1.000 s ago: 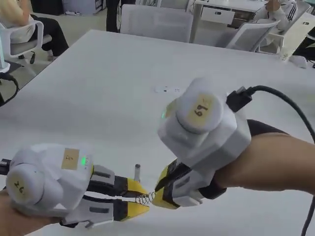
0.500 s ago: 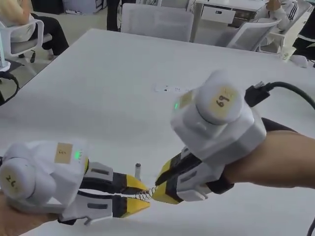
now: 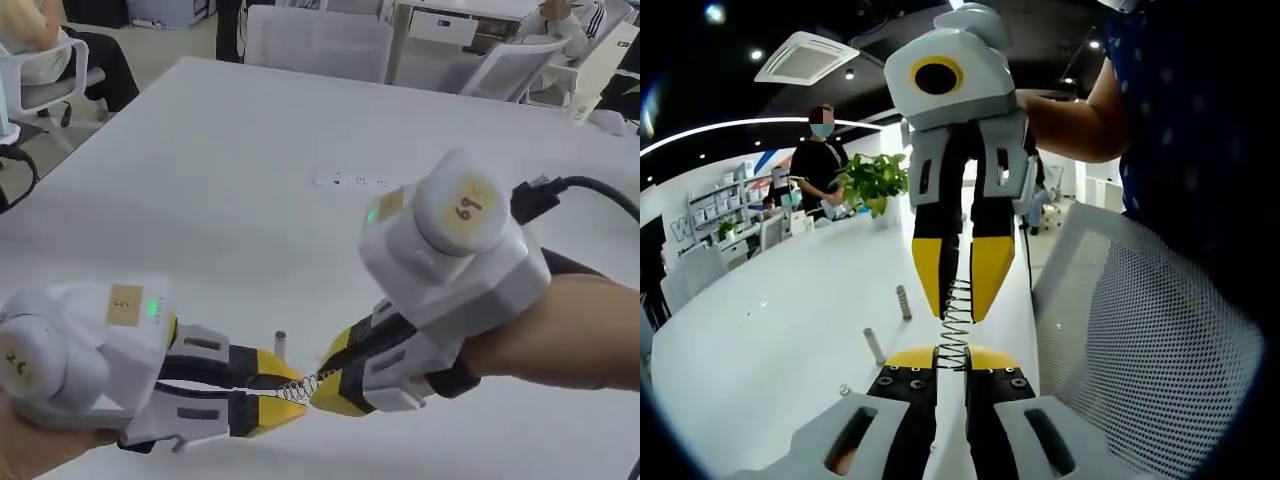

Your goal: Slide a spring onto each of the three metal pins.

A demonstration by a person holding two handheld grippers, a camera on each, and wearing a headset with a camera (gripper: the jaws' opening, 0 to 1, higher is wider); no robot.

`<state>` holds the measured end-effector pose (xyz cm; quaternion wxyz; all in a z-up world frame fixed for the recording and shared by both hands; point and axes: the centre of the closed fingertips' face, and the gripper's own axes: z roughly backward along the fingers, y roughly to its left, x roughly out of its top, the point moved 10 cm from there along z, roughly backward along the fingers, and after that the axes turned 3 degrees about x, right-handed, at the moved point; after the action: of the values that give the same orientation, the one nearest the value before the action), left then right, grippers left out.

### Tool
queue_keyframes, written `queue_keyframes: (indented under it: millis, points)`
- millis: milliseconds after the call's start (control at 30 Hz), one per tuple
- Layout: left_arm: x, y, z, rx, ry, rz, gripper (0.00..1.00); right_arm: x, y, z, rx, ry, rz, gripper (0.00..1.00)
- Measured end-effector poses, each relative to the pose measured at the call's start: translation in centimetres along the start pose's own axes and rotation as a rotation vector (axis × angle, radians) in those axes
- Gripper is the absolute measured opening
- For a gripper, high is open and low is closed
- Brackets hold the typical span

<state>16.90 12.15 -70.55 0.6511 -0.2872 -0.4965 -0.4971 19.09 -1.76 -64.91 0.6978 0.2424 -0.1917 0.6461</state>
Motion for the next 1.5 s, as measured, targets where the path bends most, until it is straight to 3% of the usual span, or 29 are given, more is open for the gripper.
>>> queue_keyframes:
  millis: [200,500,600,700,1200,1500]
  points:
    - [0.1,0.1,0.0,0.002,0.003,0.001,0.02,0.5,-0.1,0.0,0.001,0.013,0.005,0.08]
    - [0.0,0.2,0.0,0.007,0.001,0.012,0.02,0.9,-0.2,-0.1,0.012,-0.013,0.000,0.08]
    - [0.3,0.3,0.0,0.008,-0.024,0.028,0.02,0.8,-0.2,-0.3,0.014,-0.019,-0.004,0.09]
    - [0.3,0.2,-0.1,0.005,-0.018,0.022,0.02,0.7,-0.2,-0.5,0.011,-0.011,-0.001,0.09]
    - [0.3,0.7,0.3,0.017,-0.059,0.067,0.02,1.1,-0.5,0.0,0.007,-0.081,-0.022,0.09]
    - [0.6,0.6,0.3,0.036,-0.073,0.074,0.02,1.0,-0.7,0.2,-0.004,-0.074,-0.004,0.11]
